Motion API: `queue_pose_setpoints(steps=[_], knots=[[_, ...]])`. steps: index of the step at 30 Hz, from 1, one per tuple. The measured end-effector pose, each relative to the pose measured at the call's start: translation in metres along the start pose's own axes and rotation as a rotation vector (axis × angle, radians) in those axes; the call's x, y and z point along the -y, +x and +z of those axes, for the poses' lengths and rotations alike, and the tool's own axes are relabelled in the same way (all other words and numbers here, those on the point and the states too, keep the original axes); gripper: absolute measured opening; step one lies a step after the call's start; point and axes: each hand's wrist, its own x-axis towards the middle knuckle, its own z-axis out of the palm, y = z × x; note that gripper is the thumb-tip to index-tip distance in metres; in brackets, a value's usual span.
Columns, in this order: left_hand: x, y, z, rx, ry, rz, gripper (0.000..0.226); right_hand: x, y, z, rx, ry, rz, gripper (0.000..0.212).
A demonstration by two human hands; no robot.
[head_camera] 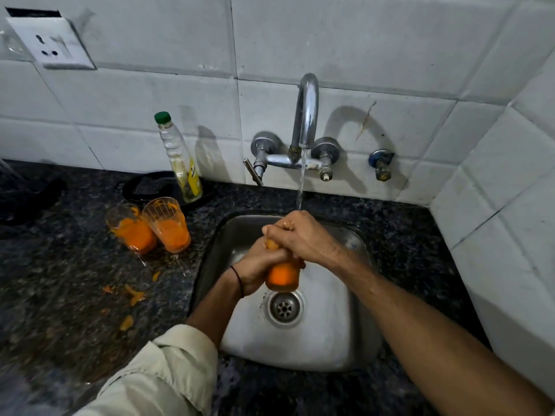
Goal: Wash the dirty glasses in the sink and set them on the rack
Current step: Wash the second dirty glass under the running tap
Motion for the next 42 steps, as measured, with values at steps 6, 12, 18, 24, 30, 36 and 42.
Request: queue_pose_setpoints(steps=[6,12,18,24,30,36,42], knots=[[0.010,0.019,0.032,-0.669,0.728,0.135,0.021,0.011,0.006,0.027,-0.276,-0.333,0.264,0.046],[-0.006,0.007,0.005,0.021,0.115,-0.094,0.040,-0.004,0.004,-0.011,-0.038,-0.044,0.094,0.047],[-0.004,0.023,0.028,-0.473,0.676,-0.026,0.027,-0.003,0.013,0.015,-0.345,-0.075,0.290,0.046],[0.003,0.013,0.005,-0.096,0.242,-0.007,0.038,-0.008,0.007,0.007,-0.109,-0.232,0.038,0.043],[0.012,0.018,0.013,-0.454,0.632,0.101,0.032,0.005,0.006,0.020,-0.267,-0.197,0.183,0.042],[0.008,0.013,0.015,-0.343,0.456,0.082,0.035,0.003,0.006,0.013,-0.208,-0.326,0.107,0.045],[0.001,0.008,0.014,-0.238,0.476,0.010,0.034,0.000,0.003,0.009,-0.153,-0.087,0.181,0.044]])
